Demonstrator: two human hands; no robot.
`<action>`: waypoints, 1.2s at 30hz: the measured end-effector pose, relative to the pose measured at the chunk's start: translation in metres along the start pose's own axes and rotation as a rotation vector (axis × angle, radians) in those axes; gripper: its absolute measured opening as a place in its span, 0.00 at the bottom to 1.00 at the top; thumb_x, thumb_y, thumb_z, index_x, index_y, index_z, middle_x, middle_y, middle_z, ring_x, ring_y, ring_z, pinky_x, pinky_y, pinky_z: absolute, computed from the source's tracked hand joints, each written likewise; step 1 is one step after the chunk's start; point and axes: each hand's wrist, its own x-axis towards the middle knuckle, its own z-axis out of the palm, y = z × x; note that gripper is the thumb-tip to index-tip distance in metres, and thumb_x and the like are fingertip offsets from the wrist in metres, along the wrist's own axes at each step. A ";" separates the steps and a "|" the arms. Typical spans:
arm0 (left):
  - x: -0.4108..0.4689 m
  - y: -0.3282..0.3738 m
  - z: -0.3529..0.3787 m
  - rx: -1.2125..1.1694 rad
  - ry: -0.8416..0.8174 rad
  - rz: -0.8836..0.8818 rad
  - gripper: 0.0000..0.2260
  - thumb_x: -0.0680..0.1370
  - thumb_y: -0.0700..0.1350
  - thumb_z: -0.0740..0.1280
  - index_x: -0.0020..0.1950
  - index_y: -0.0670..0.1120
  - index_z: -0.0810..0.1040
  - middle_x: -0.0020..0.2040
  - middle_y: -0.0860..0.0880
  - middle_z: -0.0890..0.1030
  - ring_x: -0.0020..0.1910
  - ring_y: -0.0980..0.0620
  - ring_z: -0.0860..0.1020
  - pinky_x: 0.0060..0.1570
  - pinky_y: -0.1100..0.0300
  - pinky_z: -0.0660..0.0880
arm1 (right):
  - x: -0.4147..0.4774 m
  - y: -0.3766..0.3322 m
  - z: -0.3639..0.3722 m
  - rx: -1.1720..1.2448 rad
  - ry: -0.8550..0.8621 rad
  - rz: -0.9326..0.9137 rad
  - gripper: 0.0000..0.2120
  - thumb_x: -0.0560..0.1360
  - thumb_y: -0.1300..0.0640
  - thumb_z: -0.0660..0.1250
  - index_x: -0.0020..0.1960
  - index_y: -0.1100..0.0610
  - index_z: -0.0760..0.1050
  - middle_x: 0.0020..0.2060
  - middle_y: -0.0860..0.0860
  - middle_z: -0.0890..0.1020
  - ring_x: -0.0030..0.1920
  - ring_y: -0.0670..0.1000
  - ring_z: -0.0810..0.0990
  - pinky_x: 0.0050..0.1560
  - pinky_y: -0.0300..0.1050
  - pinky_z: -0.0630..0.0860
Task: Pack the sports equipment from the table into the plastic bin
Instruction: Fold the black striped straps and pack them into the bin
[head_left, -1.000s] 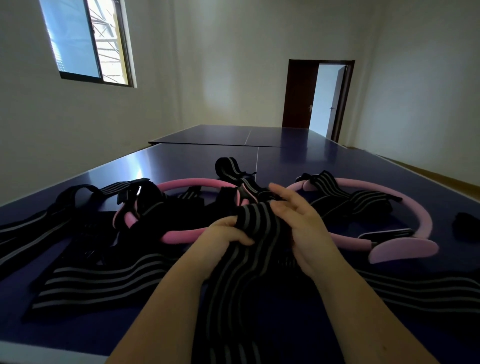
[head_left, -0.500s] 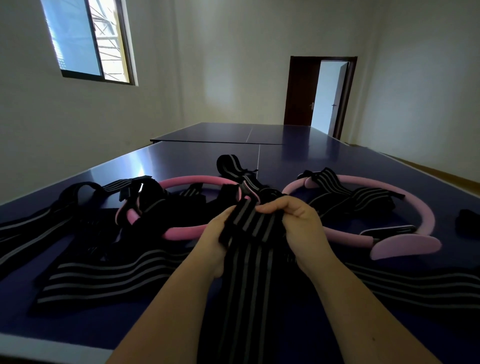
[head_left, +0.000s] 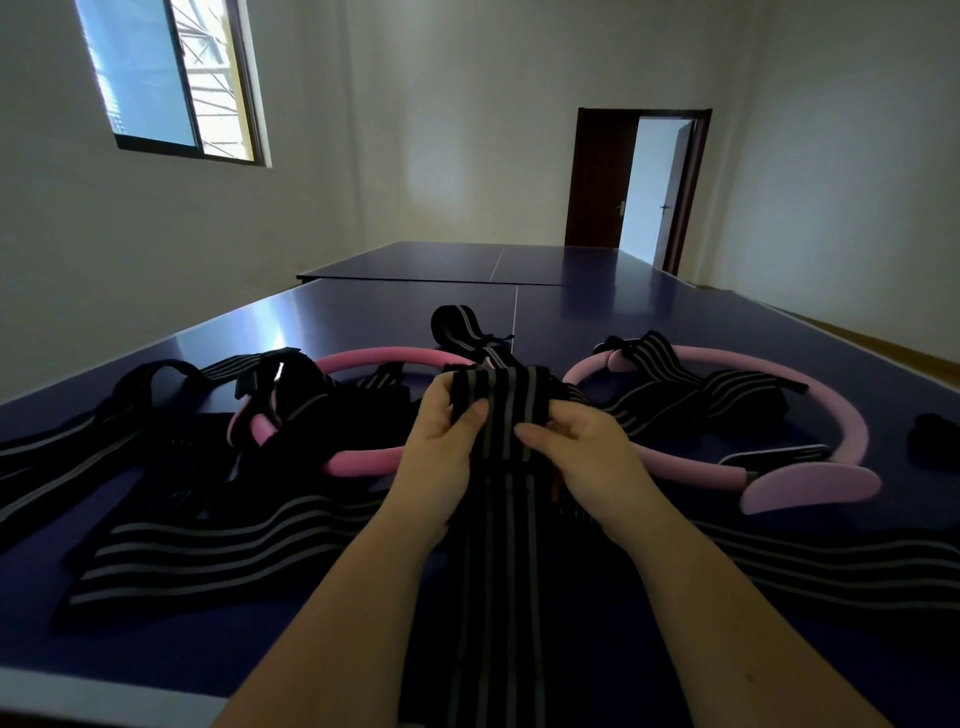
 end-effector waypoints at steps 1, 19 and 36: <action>0.000 0.000 0.000 -0.021 0.010 -0.034 0.08 0.83 0.44 0.61 0.60 0.52 0.77 0.55 0.45 0.84 0.53 0.47 0.83 0.52 0.51 0.81 | -0.001 -0.002 0.000 0.037 0.039 -0.035 0.13 0.79 0.66 0.65 0.55 0.53 0.83 0.48 0.53 0.87 0.50 0.54 0.86 0.54 0.52 0.81; -0.001 0.005 -0.001 -0.136 -0.007 -0.064 0.11 0.81 0.36 0.63 0.61 0.45 0.77 0.56 0.41 0.83 0.56 0.43 0.82 0.55 0.49 0.81 | 0.002 0.006 -0.001 0.078 -0.087 0.057 0.17 0.79 0.62 0.67 0.66 0.53 0.74 0.56 0.54 0.84 0.56 0.53 0.84 0.60 0.51 0.79; -0.002 0.007 -0.002 -0.225 0.069 -0.229 0.10 0.81 0.39 0.64 0.59 0.51 0.76 0.52 0.44 0.84 0.47 0.46 0.84 0.39 0.53 0.81 | -0.003 -0.012 0.001 0.328 -0.063 0.145 0.20 0.82 0.65 0.55 0.62 0.49 0.80 0.57 0.53 0.84 0.57 0.54 0.83 0.55 0.47 0.80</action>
